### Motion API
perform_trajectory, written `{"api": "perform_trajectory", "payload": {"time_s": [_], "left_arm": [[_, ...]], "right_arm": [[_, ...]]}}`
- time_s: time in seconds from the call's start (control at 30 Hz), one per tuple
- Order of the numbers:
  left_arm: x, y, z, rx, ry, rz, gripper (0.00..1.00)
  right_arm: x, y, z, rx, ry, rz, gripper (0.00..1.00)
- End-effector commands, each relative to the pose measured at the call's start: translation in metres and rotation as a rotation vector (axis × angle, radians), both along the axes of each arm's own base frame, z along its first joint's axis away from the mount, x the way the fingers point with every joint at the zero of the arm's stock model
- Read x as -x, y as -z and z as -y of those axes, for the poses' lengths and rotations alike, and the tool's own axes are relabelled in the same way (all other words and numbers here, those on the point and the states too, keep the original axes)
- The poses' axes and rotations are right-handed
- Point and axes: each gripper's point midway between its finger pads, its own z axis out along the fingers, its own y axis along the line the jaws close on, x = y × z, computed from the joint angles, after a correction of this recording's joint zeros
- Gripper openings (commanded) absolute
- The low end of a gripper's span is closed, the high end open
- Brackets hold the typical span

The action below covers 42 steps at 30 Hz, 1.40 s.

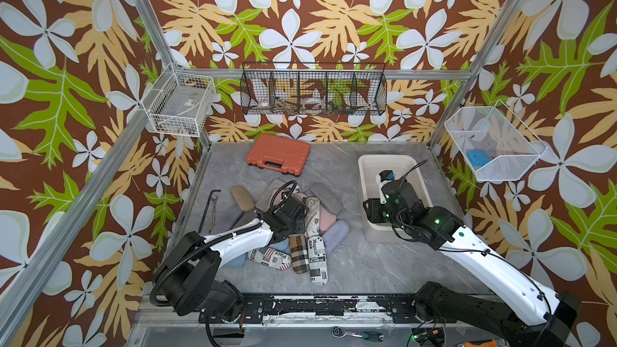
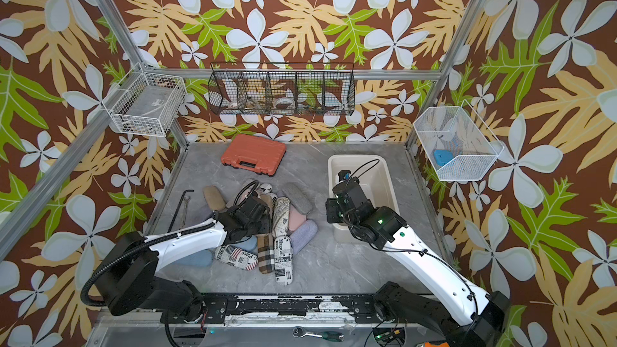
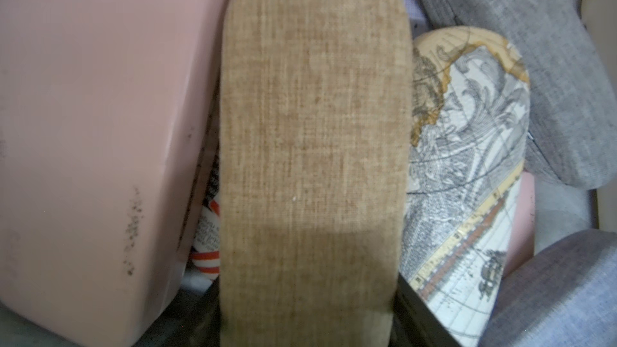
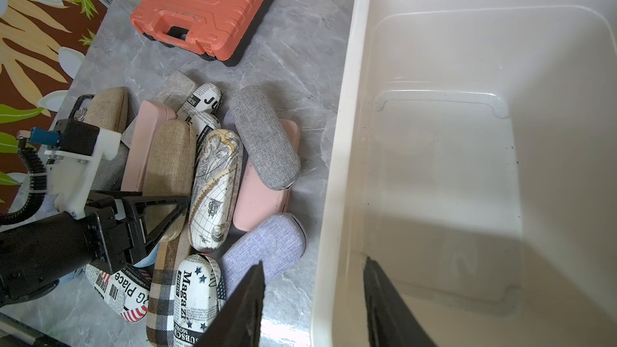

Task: Put the glasses cases into the storage boxes
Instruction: Pick up the glasses case, then place the glasses case in the storage box.

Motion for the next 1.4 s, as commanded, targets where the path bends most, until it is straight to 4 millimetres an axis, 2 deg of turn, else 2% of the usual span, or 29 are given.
{"api": "perform_trajectory", "payload": {"time_s": [0.0, 0.2, 0.3, 0.5, 0.6, 0.73, 0.87, 0.97, 1.17, 1.37], "left_arm": [[0.001, -0.007, -0.007, -0.004, -0.036, 0.023, 0.54], [-0.002, -0.038, -0.003, 0.069, -0.026, 0.11, 0.5], [0.0, -0.051, 0.006, 0.132, 0.025, 0.147, 0.5], [0.015, -0.097, 0.041, 0.416, 0.194, 0.286, 0.47], [0.022, -0.116, 0.049, 0.52, 0.243, 0.341, 0.47], [0.034, -0.136, 0.061, 0.602, 0.318, 0.387, 0.46], [0.037, -0.145, 0.061, 0.626, 0.315, 0.416, 0.46], [0.038, -0.147, 0.059, 0.636, 0.306, 0.42, 0.46], [0.039, -0.15, 0.056, 0.65, 0.292, 0.433, 0.46], [0.04, -0.153, 0.052, 0.658, 0.283, 0.451, 0.46]], "right_arm": [[-0.002, -0.007, 0.0, -0.01, 0.002, 0.026, 0.47], [-0.002, -0.018, -0.008, -0.057, -0.021, 0.041, 0.47], [-0.002, -0.023, -0.016, -0.095, -0.04, 0.043, 0.47], [0.0, -0.051, -0.059, -0.308, -0.18, 0.051, 0.52], [-0.003, -0.063, -0.079, -0.405, -0.214, 0.044, 0.53], [-0.007, -0.07, -0.105, -0.388, -0.226, 0.057, 0.58], [-0.011, -0.069, -0.136, -0.409, -0.253, 0.042, 0.62], [-0.016, -0.062, -0.151, -0.391, -0.249, 0.025, 0.62], [-0.02, -0.044, -0.174, -0.396, -0.248, -0.015, 0.59], [-0.019, -0.028, -0.189, -0.391, -0.253, -0.052, 0.49]]}}
